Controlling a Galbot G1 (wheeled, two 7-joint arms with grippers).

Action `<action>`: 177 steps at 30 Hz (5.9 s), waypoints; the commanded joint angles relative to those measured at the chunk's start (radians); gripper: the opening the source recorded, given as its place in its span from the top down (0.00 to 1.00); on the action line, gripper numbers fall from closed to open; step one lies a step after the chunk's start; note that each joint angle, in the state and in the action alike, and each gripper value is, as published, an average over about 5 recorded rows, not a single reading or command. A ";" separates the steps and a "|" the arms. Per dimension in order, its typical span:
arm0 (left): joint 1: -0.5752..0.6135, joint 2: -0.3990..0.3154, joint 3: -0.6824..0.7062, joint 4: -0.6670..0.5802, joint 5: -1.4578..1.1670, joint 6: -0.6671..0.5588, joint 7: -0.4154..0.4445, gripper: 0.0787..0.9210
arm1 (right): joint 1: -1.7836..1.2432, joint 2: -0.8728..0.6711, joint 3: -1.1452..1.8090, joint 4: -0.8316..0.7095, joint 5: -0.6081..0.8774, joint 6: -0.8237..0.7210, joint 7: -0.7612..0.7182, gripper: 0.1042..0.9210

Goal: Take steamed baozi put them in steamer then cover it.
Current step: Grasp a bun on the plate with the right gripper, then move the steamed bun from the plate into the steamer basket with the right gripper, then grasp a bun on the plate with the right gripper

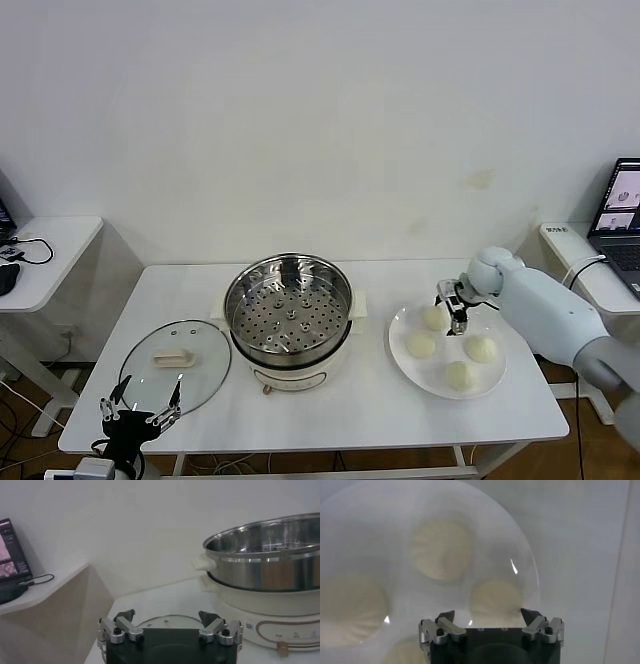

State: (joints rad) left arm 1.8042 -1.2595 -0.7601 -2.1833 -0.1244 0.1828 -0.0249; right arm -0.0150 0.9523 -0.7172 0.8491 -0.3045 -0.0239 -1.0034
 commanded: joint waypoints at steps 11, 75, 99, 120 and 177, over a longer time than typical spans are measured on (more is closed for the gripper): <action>0.011 -0.002 0.002 -0.014 0.000 -0.004 -0.002 0.12 | 0.003 0.018 -0.006 -0.017 -0.009 0.004 -0.004 0.39; 0.016 0.035 -0.034 -0.050 -0.019 0.001 0.000 0.12 | 0.462 0.462 -0.556 0.106 0.237 0.247 0.147 0.40; 0.016 0.037 -0.040 -0.055 -0.025 0.003 0.002 0.12 | 0.392 0.540 -0.511 -0.044 0.034 0.440 0.249 0.38; 0.003 0.058 -0.059 -0.068 -0.046 0.017 0.005 0.12 | 0.669 0.137 -0.555 0.449 0.458 -0.024 0.025 0.12; -0.038 0.085 -0.098 -0.027 -0.073 0.063 0.012 0.12 | -0.025 -0.139 -0.154 0.394 0.182 -0.253 0.039 0.12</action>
State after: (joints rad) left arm 1.7685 -1.1755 -0.8590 -2.2123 -0.1967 0.2466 -0.0133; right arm -0.0068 0.7759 -0.8922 1.2901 -0.1042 -0.2757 -0.9648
